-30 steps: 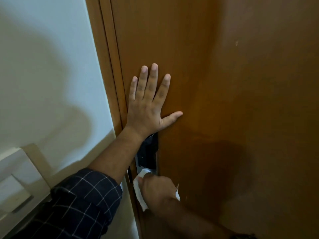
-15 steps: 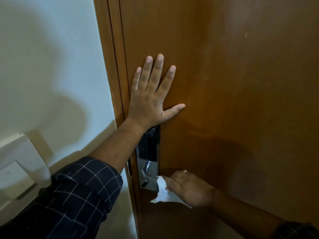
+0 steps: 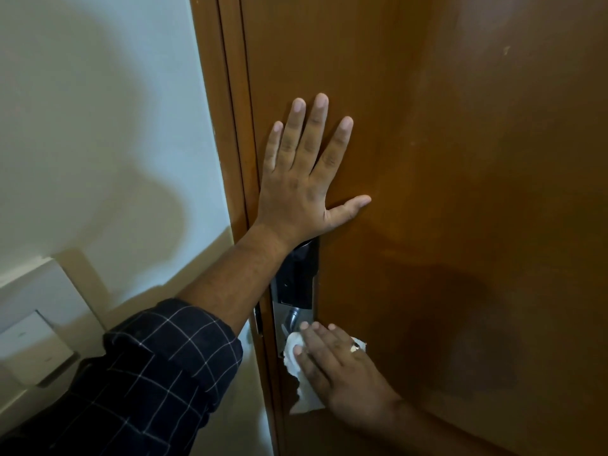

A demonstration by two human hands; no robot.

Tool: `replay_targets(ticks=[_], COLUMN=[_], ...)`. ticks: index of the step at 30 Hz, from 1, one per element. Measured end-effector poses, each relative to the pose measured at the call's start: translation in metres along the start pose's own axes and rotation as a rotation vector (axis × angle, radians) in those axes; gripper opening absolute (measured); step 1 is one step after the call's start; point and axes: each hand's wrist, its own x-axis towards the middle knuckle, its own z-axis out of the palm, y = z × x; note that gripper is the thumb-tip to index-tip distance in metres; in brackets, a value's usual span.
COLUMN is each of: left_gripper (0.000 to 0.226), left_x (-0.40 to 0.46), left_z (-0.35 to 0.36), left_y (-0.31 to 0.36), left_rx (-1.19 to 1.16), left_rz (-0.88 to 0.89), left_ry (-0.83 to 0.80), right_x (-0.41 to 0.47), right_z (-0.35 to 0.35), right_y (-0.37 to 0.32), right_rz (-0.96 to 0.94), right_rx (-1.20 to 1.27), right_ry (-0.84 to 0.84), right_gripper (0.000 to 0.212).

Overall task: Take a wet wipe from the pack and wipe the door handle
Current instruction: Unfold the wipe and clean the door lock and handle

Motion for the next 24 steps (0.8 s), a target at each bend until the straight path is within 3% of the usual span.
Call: replay_targets(ticks=[4,10,13,16,19,24], left_gripper=[0.092,0.092,0.092,0.092,0.093,0.093], left_x=[0.002,0.000,0.001,0.001,0.001,0.001], left_z=[0.000,0.001,0.001,0.000,0.000,-0.001], left_y=[-0.004,-0.003,-0.003,-0.002,-0.003,-0.002], left_rx=[0.009,0.008,0.011,0.001,0.003,0.004], left_rz=[0.009,0.023,0.025,0.023,0.021,0.019], left_ry=[0.007,0.003,0.006,0.005,0.003,-0.009], right_x=[0.041,0.092,0.086,0.061,0.023,-0.038], right_z=[0.012,0.023,0.020,0.005,-0.003,-0.006], right_y=[-0.011,-0.028,-0.024,-0.013,0.003,0.024], right_rz=[-0.007,0.118,0.088,0.078,-0.011,0.072], right_rx=[-0.086,-0.278,-0.242,-0.047,-0.131,0.053], right_ry=[0.004,-0.270,-0.179,-0.110,-0.075,-0.023], right_gripper=[0.058,0.052,0.051,0.052,0.060,0.064])
